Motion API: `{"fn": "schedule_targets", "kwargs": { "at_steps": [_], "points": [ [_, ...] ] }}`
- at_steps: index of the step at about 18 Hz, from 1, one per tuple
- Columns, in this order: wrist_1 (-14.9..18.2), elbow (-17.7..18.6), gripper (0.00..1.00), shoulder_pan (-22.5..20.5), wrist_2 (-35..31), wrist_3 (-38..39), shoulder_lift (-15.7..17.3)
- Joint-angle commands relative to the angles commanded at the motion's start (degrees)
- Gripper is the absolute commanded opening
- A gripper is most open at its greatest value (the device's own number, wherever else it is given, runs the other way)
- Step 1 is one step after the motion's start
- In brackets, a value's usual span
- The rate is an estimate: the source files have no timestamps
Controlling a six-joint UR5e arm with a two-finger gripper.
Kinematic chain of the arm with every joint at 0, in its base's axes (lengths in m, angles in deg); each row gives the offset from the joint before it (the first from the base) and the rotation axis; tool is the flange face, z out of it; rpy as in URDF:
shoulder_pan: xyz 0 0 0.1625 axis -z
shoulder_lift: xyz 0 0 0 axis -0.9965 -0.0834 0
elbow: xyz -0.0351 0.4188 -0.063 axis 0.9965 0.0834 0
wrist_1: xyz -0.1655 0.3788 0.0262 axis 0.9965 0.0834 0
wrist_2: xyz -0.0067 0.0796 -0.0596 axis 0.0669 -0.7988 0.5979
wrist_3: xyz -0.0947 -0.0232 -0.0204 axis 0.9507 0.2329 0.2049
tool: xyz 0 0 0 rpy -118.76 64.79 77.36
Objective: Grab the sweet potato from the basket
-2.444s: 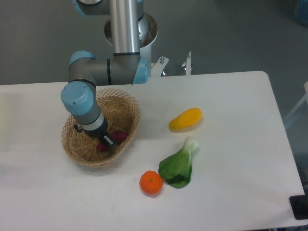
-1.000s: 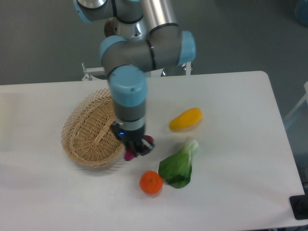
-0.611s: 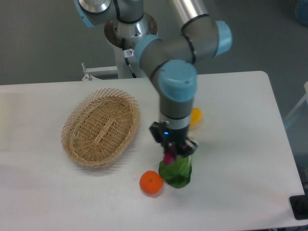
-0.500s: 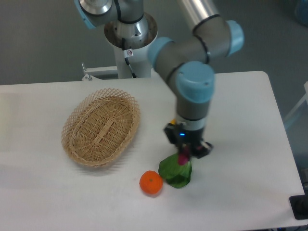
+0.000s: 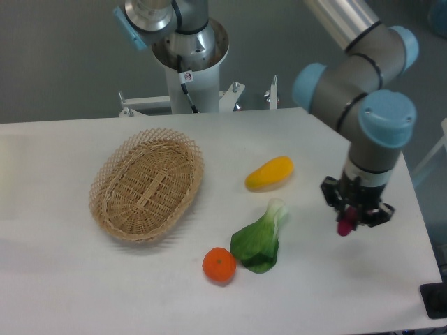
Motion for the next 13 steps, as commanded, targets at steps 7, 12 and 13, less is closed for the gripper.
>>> {"fn": "schedule_targets", "kwargs": {
  "at_steps": [7, 12, 13],
  "points": [
    [9.14, -9.49, 0.37, -2.02, -0.35, -3.61, -3.87],
    [8.97, -9.68, 0.37, -2.02, -0.35, -3.61, -4.22],
    [8.97, -9.59, 0.37, -1.94, -0.35, -3.61, -4.22]
  ]
}}
